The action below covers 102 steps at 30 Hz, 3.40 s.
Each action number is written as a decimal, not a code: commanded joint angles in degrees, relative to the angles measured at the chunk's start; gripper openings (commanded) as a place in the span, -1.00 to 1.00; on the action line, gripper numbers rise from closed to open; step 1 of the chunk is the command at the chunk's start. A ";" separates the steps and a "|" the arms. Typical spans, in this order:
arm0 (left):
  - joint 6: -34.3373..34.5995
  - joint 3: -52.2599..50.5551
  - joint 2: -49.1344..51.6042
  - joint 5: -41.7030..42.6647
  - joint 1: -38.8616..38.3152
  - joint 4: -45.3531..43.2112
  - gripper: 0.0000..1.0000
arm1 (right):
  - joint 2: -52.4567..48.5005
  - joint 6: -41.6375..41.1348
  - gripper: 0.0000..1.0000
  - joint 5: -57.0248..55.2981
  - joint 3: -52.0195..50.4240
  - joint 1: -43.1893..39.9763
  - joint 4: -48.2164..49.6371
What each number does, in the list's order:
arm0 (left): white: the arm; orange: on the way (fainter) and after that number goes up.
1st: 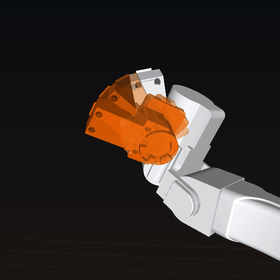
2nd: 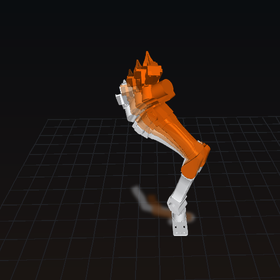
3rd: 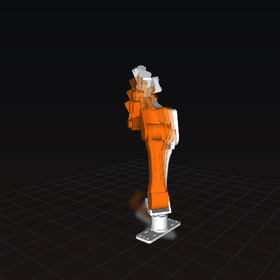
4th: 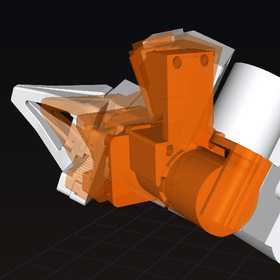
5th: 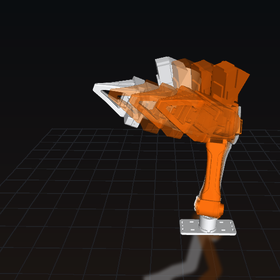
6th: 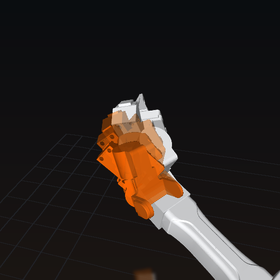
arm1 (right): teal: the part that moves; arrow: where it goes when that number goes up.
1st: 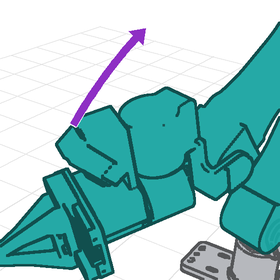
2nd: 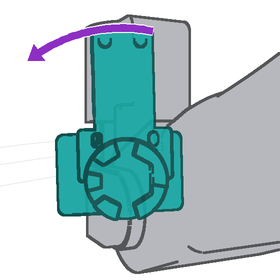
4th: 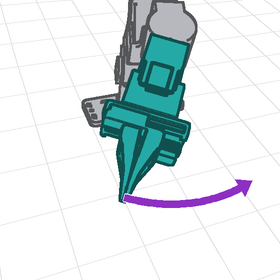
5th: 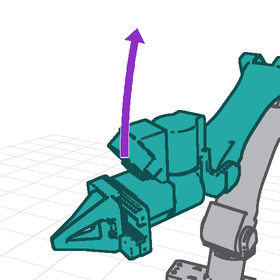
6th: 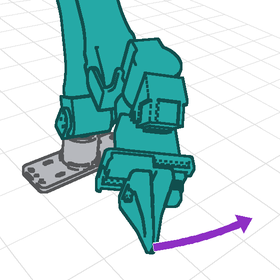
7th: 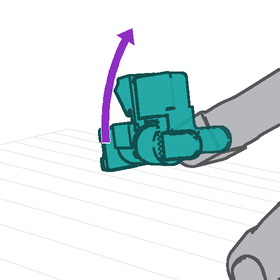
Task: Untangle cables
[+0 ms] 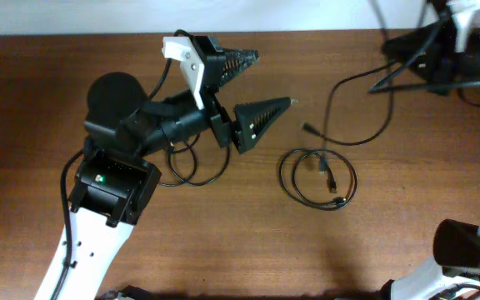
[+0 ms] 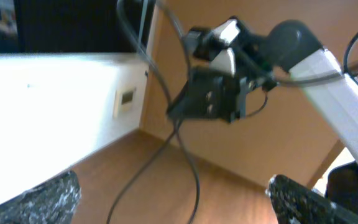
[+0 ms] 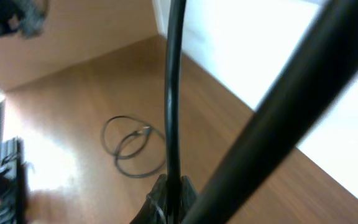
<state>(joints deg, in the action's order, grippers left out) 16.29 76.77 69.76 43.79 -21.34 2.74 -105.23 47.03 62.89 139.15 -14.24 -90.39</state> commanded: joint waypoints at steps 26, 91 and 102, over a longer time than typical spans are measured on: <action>-0.04 0.20 -0.24 -9.31 0.26 33.14 0.98 | -15.56 -50.53 -0.92 -65.11 0.24 -28.61 9.66; -0.04 0.20 -0.24 -9.31 0.24 33.40 0.98 | -14.71 -32.24 0.98 -52.65 -34.18 16.31 4.52; -0.04 0.20 -0.24 -9.31 0.24 33.40 0.98 | -14.78 -32.46 0.98 -53.31 -56.22 20.61 29.88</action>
<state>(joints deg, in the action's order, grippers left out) 16.32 76.82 69.84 34.83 -21.34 36.23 -120.22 14.17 10.35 86.39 6.11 -64.20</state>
